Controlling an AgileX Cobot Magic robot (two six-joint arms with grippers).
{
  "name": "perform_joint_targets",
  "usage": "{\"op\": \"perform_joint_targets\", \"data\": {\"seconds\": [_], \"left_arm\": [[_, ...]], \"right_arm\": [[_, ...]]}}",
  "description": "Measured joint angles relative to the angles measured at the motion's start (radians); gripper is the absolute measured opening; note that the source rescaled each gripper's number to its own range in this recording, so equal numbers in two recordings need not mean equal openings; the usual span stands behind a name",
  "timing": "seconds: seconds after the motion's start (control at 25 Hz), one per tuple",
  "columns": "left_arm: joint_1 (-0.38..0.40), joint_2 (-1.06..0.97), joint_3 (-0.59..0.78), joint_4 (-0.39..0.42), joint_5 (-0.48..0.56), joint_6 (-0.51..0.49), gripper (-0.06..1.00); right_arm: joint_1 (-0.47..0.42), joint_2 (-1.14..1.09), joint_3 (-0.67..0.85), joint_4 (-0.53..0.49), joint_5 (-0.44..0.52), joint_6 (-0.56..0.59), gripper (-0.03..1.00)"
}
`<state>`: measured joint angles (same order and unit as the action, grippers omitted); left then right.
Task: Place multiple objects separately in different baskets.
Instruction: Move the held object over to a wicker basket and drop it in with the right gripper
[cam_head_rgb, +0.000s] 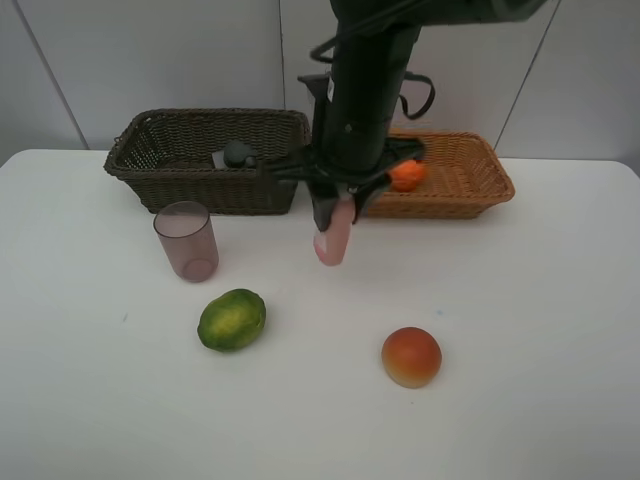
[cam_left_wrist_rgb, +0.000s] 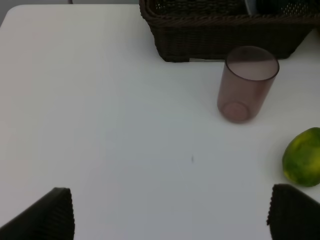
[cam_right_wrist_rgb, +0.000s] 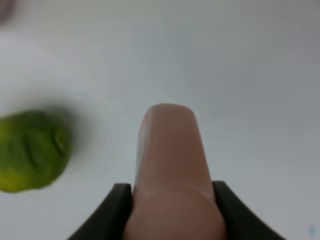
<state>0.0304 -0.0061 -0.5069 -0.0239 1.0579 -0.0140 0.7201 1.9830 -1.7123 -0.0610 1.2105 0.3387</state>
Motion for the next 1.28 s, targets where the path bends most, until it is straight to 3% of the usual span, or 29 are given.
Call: {"op": "perform_joint_targets", "data": {"seconds": [0.24, 0.36, 0.56, 0.68, 1.28], "left_arm": [[0.0, 0.0, 0.0, 0.0, 0.0, 0.0, 1.0], [0.0, 0.0, 0.0, 0.0, 0.0, 0.0, 1.0], [0.0, 0.0, 0.0, 0.0, 0.0, 0.0, 1.0], [0.0, 0.0, 0.0, 0.0, 0.0, 0.0, 1.0], [0.0, 0.0, 0.0, 0.0, 0.0, 0.0, 1.0]], "right_arm": [[-0.022, 0.111, -0.34, -0.031, -0.006, -0.056, 0.0], [-0.025, 0.172, -0.45, -0.055, -0.12, -0.06, 0.0], [-0.03, 0.238, -0.474, -0.077, -0.333, -0.062, 0.0], [-0.037, 0.282, -0.474, -0.079, -0.408, -0.063, 0.0], [-0.054, 0.395, -0.474, -0.11, -0.508, -0.063, 0.0]]}}
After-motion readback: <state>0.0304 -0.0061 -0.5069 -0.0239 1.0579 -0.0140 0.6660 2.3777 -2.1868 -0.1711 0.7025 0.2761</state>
